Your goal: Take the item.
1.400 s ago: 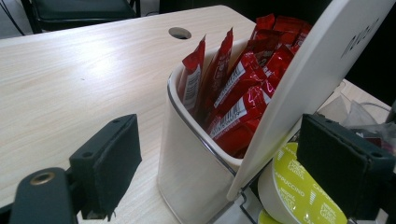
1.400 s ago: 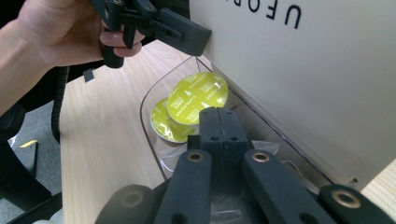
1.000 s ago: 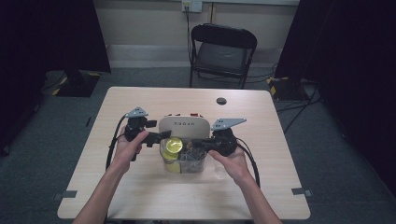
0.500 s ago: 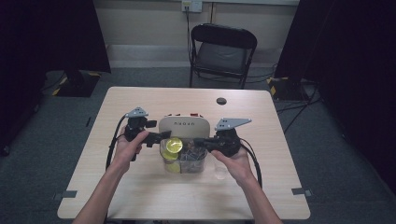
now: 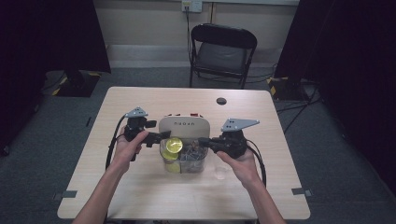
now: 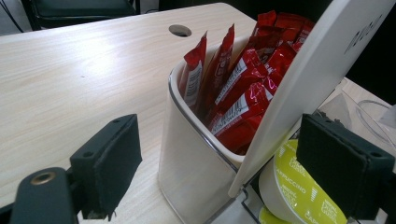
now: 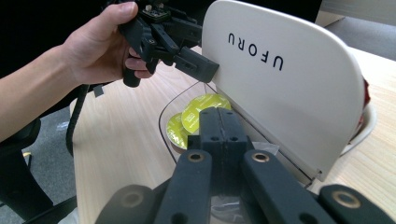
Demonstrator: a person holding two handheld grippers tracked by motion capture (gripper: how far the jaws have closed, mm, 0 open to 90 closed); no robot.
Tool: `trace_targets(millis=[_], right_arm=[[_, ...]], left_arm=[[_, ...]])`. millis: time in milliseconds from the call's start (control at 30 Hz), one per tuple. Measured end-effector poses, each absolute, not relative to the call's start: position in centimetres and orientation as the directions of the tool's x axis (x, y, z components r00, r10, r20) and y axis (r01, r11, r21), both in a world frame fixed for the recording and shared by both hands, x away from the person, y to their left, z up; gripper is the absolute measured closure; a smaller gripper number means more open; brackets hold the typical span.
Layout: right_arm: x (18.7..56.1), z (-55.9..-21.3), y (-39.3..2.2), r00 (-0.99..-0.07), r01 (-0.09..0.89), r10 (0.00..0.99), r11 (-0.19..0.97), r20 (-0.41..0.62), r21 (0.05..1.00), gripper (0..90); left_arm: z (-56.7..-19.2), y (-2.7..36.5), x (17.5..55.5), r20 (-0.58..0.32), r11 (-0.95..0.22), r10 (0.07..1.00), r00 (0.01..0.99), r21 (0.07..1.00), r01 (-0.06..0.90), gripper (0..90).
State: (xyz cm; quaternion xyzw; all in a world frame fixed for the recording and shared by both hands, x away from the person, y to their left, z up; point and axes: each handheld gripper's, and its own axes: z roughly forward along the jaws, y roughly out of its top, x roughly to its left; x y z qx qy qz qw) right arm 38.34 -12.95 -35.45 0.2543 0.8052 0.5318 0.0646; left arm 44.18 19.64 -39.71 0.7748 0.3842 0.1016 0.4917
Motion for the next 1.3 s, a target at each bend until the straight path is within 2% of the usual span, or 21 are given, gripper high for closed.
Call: trace_targets(millis=[700, 1300], right_arm=[[37.2, -35.5, -17.4, -0.819, 0.367, 0.548, 0.276, 0.168, 0.889, 90.0], [36.5, -37.3, -19.9, -0.784, 0.409, 0.593, 0.272, 0.183, 0.871, 90.0]], left_arm=[[-39.9, 19.6, 44.2, -0.232, -0.213, 0.693, 0.683, 0.838, 0.502, 13.0], [-40.1, 19.5, 44.3, -0.235, -0.215, 0.690, 0.685, 0.837, 0.504, 12.7]])
